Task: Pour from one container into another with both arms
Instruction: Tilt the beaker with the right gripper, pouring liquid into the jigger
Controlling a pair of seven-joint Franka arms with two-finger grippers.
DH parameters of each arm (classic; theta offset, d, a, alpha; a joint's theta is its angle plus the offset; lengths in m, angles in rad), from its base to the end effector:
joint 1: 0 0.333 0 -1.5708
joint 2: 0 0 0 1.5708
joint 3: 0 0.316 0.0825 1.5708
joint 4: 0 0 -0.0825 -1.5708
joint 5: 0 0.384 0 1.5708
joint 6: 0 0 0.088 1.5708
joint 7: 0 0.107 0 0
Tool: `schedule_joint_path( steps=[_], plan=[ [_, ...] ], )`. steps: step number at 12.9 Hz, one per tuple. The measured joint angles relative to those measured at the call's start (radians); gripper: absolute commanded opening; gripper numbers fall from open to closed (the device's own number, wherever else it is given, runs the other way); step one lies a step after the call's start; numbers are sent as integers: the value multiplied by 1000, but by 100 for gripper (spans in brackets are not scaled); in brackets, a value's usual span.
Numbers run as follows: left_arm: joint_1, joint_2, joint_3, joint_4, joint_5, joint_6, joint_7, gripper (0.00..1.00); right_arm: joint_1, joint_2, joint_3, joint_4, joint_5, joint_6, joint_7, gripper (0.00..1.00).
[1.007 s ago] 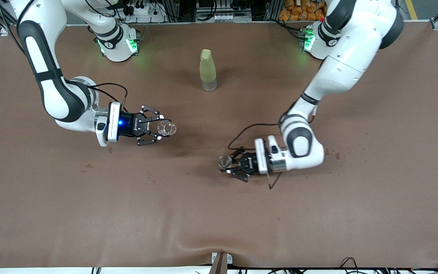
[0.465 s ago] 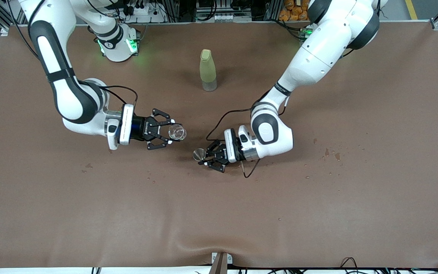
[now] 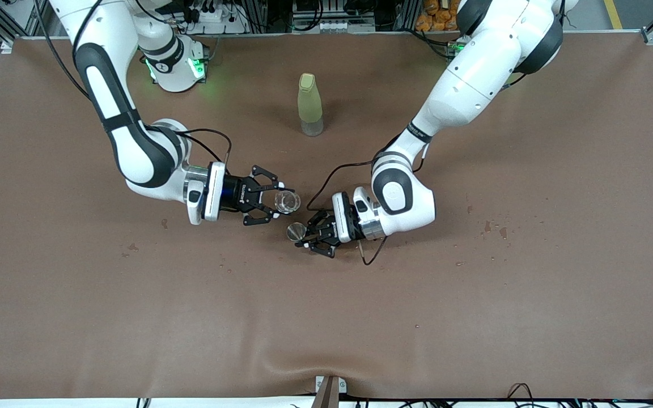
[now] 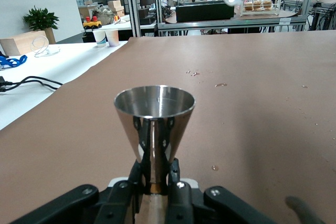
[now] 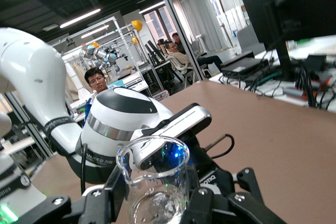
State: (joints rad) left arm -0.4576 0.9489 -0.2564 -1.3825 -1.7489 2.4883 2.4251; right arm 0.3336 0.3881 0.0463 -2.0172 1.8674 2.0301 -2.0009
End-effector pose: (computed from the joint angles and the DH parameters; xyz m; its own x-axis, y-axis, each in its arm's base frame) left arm 0.5913 -0.4501 0.1635 -0.0211 -0.3326 0.9428 -0.9885 -0.1342 -0.0694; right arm 0.5489 0.2764 0.2839 0.4409 0.0618 0.8954 0.8863 -0.1871 -0.4235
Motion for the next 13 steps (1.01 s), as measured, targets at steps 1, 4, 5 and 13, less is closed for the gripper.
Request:
schedule_joint_path(
  steps=[1,4,5,13],
  plan=[
    [0,0,0,0,0,0,0,0,6,4,0,11,0,8,31,11],
    [0,0,0,1,0,0,-1,0,14,37,0,57,1,35,67,10],
    [0,0,0,2,0,0,-1,0,14,55,-2,67,5,37,82,10],
    [0,1,0,9,0,0,-4,0,17,92,-2,88,32,33,445,10]
  ],
)
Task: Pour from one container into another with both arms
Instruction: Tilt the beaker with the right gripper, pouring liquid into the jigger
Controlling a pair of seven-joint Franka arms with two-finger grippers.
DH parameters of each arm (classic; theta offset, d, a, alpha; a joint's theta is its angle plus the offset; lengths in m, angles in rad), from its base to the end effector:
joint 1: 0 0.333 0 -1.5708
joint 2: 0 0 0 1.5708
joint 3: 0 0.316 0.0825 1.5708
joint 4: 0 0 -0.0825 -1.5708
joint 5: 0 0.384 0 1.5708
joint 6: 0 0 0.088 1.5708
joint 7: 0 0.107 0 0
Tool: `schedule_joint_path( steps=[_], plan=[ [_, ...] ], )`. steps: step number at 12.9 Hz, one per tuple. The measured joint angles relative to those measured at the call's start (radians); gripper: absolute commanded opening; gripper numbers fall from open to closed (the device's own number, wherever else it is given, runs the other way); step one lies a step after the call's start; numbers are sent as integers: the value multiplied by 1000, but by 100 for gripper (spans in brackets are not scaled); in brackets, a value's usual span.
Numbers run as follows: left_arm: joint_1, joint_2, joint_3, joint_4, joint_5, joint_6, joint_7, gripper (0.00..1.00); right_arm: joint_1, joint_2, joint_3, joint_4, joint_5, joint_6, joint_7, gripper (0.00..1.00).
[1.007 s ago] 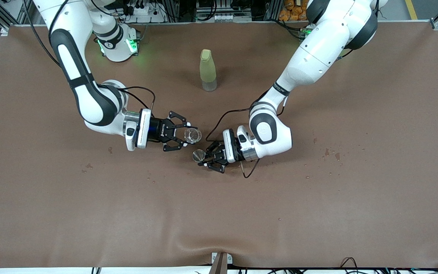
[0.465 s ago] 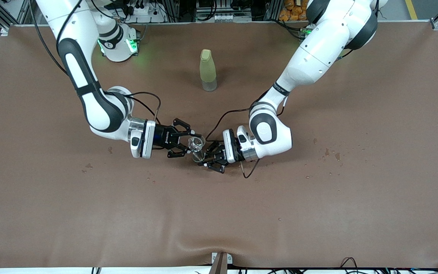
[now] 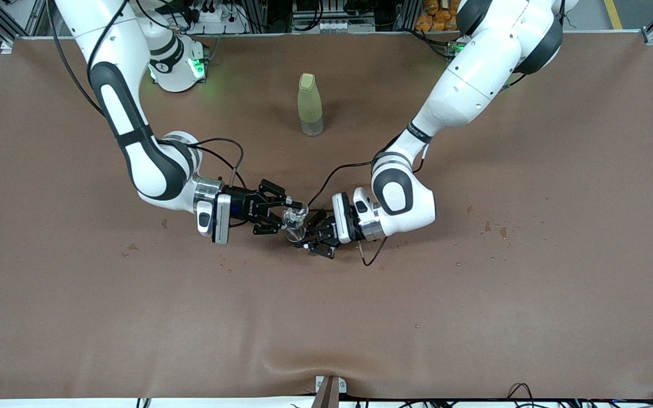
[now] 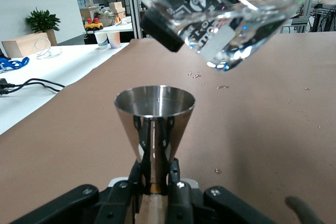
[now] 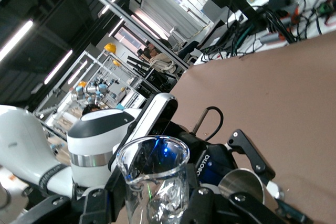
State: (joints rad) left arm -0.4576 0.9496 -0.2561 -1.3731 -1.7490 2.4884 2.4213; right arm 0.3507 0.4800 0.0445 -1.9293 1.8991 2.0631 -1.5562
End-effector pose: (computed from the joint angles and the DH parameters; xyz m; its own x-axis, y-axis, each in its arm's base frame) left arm 0.5940 -0.4508 0.1670 -0.0231 -0.3276 0.9445 -0.9878 -0.1380 -0.0721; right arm 0.5682 0.2892 0.2622 0.7871 -0.0457 0.6151 0.5932 -0.2176 -0.7751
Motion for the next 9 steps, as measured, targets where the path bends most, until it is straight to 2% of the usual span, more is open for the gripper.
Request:
schedule_joint_path(
  steps=[9],
  plan=[
    [0,0,0,1,0,0,0,0,3,0,1,0,2,0,367,10]
  ],
)
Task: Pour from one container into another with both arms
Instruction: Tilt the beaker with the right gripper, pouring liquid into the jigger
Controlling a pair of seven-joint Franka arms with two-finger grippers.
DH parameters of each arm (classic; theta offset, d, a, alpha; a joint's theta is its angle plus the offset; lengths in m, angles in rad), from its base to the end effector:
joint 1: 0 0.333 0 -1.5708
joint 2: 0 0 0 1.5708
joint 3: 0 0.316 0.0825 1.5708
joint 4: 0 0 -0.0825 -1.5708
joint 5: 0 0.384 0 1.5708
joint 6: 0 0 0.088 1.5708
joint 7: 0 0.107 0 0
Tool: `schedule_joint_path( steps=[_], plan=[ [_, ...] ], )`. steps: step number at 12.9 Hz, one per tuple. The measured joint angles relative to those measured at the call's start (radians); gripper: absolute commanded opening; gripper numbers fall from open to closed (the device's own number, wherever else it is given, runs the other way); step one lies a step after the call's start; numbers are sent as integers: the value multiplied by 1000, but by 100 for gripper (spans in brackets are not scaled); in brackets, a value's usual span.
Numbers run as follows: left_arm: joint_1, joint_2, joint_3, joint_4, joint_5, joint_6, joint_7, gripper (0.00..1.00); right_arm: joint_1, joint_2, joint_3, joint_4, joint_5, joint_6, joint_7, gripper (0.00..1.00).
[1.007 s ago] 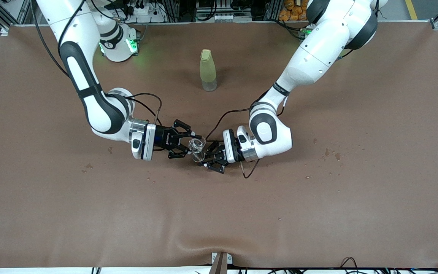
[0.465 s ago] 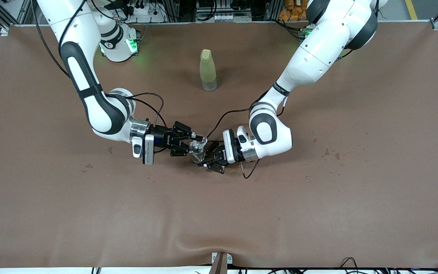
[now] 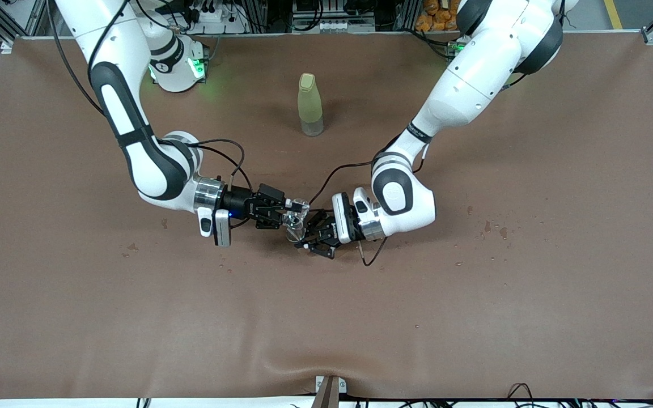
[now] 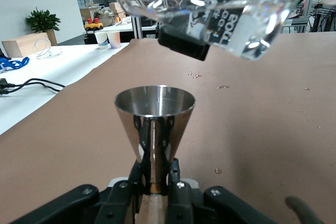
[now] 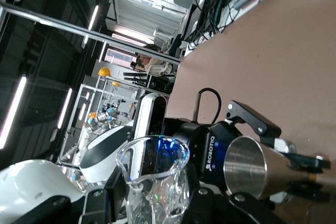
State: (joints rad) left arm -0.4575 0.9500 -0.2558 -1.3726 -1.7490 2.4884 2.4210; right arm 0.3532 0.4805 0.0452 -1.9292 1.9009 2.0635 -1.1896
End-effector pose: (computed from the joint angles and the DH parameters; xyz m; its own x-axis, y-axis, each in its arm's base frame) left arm 0.5942 -0.4506 0.1669 -0.0229 -0.3277 0.9445 -0.9877 -0.1385 -0.0720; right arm 0.5674 0.2910 0.2620 0.9479 -0.1195 0.2954 0.2710 -0.1854 -0.9446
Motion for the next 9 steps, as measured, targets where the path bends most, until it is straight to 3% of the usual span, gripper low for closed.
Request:
schedule_joint_path(
  steps=[9],
  plan=[
    [1,0,1,2,0,0,0,0,5,11,0,2,44,3,211,6]
  ],
)
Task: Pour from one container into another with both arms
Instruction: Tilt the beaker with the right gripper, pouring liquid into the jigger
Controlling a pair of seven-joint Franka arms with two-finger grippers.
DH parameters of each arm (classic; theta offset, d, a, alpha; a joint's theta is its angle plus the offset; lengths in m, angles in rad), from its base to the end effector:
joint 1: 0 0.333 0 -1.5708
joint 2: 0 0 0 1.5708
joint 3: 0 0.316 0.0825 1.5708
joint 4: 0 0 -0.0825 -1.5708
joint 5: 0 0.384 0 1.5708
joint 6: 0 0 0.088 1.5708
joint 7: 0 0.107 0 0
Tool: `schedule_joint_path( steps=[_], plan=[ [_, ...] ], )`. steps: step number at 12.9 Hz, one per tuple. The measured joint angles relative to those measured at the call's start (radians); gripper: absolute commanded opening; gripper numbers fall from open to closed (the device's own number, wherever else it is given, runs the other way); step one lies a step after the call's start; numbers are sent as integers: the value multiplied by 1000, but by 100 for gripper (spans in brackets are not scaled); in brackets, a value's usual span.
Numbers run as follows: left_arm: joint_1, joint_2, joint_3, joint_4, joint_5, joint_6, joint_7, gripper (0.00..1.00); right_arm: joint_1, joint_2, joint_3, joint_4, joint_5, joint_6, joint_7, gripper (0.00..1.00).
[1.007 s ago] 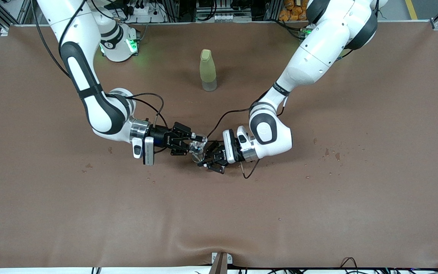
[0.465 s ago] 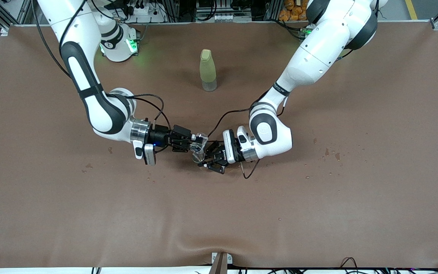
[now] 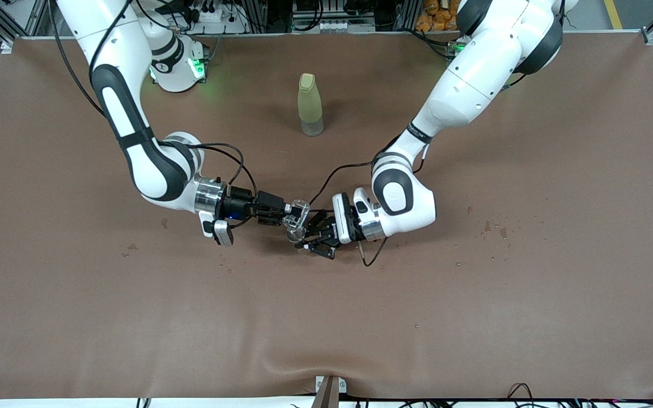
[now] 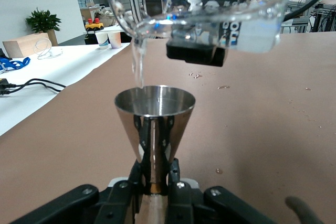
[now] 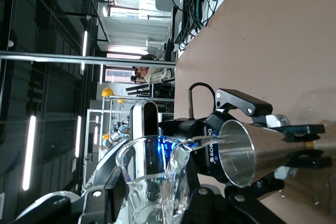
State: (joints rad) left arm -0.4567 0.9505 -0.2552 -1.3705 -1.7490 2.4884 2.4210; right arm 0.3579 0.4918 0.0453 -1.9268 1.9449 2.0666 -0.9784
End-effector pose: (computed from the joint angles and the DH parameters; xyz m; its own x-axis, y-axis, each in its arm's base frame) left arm 0.5953 -0.4500 0.1673 -0.0237 -0.3273 0.9446 -0.9874 -0.1401 -0.0733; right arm 0.5679 0.2932 0.2570 0.9801 -0.1869 0.0670 0.0416 -0.1368 -0.9897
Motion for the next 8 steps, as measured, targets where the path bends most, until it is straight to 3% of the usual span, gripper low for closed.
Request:
schedule_joint_path(
  steps=[8],
  plan=[
    [0,0,0,1,0,0,0,0,13,43,-2,15,43,1,164,5]
  ],
)
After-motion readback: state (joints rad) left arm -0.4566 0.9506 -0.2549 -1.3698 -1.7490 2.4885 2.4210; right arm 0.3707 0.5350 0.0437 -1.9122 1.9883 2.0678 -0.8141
